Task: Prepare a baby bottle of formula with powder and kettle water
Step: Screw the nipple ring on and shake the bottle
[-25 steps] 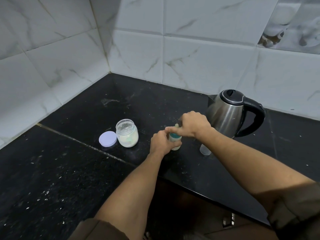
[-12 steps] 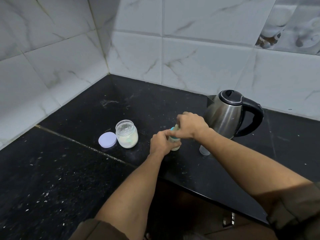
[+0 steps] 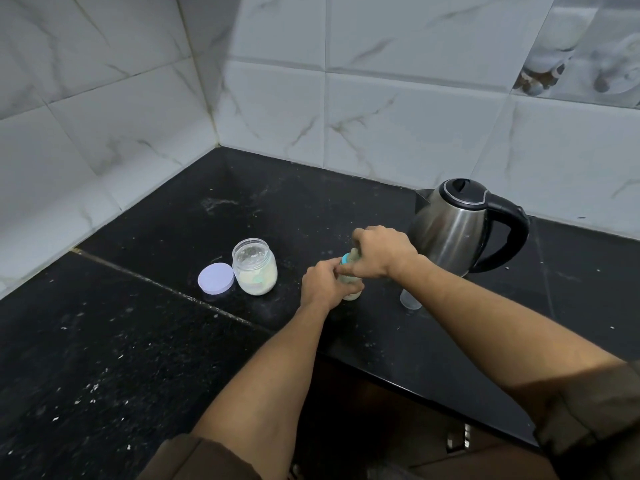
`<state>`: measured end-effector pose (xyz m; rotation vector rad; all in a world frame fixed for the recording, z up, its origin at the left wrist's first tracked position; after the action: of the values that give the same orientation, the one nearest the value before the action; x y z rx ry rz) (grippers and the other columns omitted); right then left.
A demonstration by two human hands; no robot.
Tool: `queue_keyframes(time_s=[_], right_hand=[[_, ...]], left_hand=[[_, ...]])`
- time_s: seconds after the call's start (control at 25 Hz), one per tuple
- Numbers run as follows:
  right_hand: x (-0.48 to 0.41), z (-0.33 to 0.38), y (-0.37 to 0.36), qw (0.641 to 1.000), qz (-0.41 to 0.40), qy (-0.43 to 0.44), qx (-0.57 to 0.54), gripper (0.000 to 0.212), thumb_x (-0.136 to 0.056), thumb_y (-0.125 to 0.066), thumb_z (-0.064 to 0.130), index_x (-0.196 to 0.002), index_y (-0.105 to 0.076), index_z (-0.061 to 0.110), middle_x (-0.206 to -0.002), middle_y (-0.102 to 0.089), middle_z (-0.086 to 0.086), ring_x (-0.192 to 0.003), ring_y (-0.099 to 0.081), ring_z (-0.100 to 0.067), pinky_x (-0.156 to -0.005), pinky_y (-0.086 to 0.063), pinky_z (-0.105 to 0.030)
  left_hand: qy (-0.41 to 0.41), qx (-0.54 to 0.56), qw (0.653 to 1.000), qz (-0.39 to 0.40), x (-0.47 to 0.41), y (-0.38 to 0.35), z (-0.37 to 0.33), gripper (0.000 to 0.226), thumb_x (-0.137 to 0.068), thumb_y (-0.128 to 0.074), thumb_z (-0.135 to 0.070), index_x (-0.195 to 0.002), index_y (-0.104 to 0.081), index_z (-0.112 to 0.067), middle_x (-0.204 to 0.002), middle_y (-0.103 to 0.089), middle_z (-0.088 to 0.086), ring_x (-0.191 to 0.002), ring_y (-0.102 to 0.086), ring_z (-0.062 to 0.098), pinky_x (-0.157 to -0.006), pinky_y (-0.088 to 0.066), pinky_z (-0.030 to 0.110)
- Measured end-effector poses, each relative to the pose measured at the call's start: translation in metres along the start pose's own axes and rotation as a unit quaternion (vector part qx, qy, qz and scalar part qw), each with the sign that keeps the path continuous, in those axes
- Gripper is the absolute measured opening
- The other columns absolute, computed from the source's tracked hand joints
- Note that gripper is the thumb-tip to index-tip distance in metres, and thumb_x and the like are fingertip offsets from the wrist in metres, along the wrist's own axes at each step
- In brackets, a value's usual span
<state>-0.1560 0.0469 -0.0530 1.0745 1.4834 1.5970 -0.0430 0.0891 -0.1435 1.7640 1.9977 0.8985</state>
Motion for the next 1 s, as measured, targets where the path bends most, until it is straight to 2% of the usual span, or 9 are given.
queue_keyframes(time_s=[0.04,0.12,0.28,0.48,0.64,0.76,0.84,0.92,1.0], right_hand=[[0.0,0.001,-0.001,1.0,0.017,0.012,-0.009,0.054,-0.08,-0.068,0.062,-0.116,-0.064,0.023,-0.103,-0.065,0.004,-0.089,-0.062,-0.019,-0.073,-0.057,-0.037],[0.0,0.004,-0.002,0.999,0.039,0.02,-0.007,0.048,-0.078,-0.072,0.05,-0.119,-0.067,0.025,-0.105,-0.068,0.003,-0.092,-0.063,-0.019,-0.072,-0.056,-0.036],[-0.002,-0.001,-0.002,0.999,0.018,-0.026,-0.015,0.045,-0.08,-0.073,0.059,-0.102,-0.068,0.019,-0.089,-0.066,0.001,-0.08,-0.063,-0.021,-0.063,-0.046,-0.032],[-0.002,0.0,-0.009,0.996,0.043,0.007,-0.075,0.047,-0.081,-0.076,0.043,-0.124,-0.067,0.027,-0.115,-0.069,0.002,-0.098,-0.064,-0.019,-0.079,-0.058,-0.037],[-0.004,-0.002,-0.011,0.998,0.015,-0.035,-0.059,0.042,-0.08,-0.076,0.054,-0.106,-0.069,0.021,-0.098,-0.07,0.001,-0.086,-0.066,-0.02,-0.071,-0.057,-0.036],[-0.001,-0.003,-0.016,0.996,-0.023,-0.076,-0.048,0.052,-0.081,-0.07,0.065,-0.099,-0.068,0.016,-0.091,-0.068,-0.001,-0.08,-0.064,-0.022,-0.065,-0.051,-0.033],[-0.001,-0.004,-0.017,0.996,-0.016,-0.068,-0.064,0.06,-0.078,-0.071,0.069,-0.111,-0.068,0.019,-0.099,-0.069,0.0,-0.088,-0.066,-0.023,-0.071,-0.055,-0.036],[-0.004,-0.004,-0.016,0.995,0.039,-0.026,-0.086,0.067,-0.077,-0.076,0.064,-0.13,-0.061,0.028,-0.117,-0.069,0.003,-0.103,-0.065,-0.023,-0.081,-0.057,-0.039],[-0.006,-0.006,-0.012,0.994,0.072,-0.005,-0.079,0.06,-0.077,-0.081,0.054,-0.13,-0.063,0.031,-0.119,-0.07,0.004,-0.102,-0.066,-0.02,-0.085,-0.059,-0.04]], left_hand=[[0.0,0.004,1.0,0.003,0.0,0.0,0.0,0.052,-0.075,-0.09,-0.041,-0.123,-0.074,-0.03,-0.106,-0.078,-0.005,-0.106,-0.07,0.017,-0.097,-0.057,0.043],[-0.003,0.007,1.0,0.006,0.0,0.0,0.0,0.053,-0.074,-0.091,-0.04,-0.123,-0.073,-0.031,-0.106,-0.079,-0.006,-0.106,-0.071,0.015,-0.098,-0.057,0.044],[0.001,0.012,1.0,0.003,0.0,-0.001,0.001,0.051,-0.072,-0.092,-0.042,-0.119,-0.075,-0.032,-0.105,-0.079,-0.006,-0.105,-0.072,0.015,-0.097,-0.058,0.045],[0.003,0.004,1.0,0.005,-0.001,0.0,0.0,0.052,-0.072,-0.092,-0.04,-0.12,-0.075,-0.03,-0.104,-0.079,-0.006,-0.104,-0.072,0.015,-0.097,-0.058,0.044],[0.006,0.001,1.0,0.01,-0.001,-0.001,0.0,0.048,-0.073,-0.091,-0.04,-0.117,-0.075,-0.03,-0.101,-0.079,-0.006,-0.102,-0.072,0.014,-0.095,-0.058,0.042],[0.002,-0.02,1.0,0.005,-0.003,0.001,-0.001,0.042,-0.072,-0.092,-0.043,-0.109,-0.076,-0.028,-0.094,-0.077,-0.007,-0.098,-0.071,0.016,-0.09,-0.058,0.04],[0.004,-0.023,1.0,0.008,-0.003,0.001,0.0,0.04,-0.072,-0.091,-0.043,-0.106,-0.077,-0.029,-0.091,-0.077,-0.008,-0.097,-0.071,0.016,-0.09,-0.058,0.039],[-0.003,-0.022,1.0,0.011,-0.004,0.001,-0.001,0.036,-0.072,-0.09,-0.043,-0.103,-0.077,-0.031,-0.089,-0.077,-0.009,-0.095,-0.072,0.014,-0.091,-0.058,0.039],[-0.007,-0.021,1.0,0.01,-0.003,0.001,-0.002,0.038,-0.071,-0.091,-0.044,-0.104,-0.076,-0.032,-0.092,-0.078,-0.009,-0.095,-0.072,0.013,-0.092,-0.058,0.039]])
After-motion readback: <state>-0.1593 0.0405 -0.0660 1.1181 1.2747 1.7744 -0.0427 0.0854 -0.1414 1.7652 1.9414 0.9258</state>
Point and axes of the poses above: each hand's wrist, its own x-axis away from the middle knuckle, its own y-axis out of the back of the hand, z = x × y, the point moved 7 cm from there along -x, towards the middle knuckle
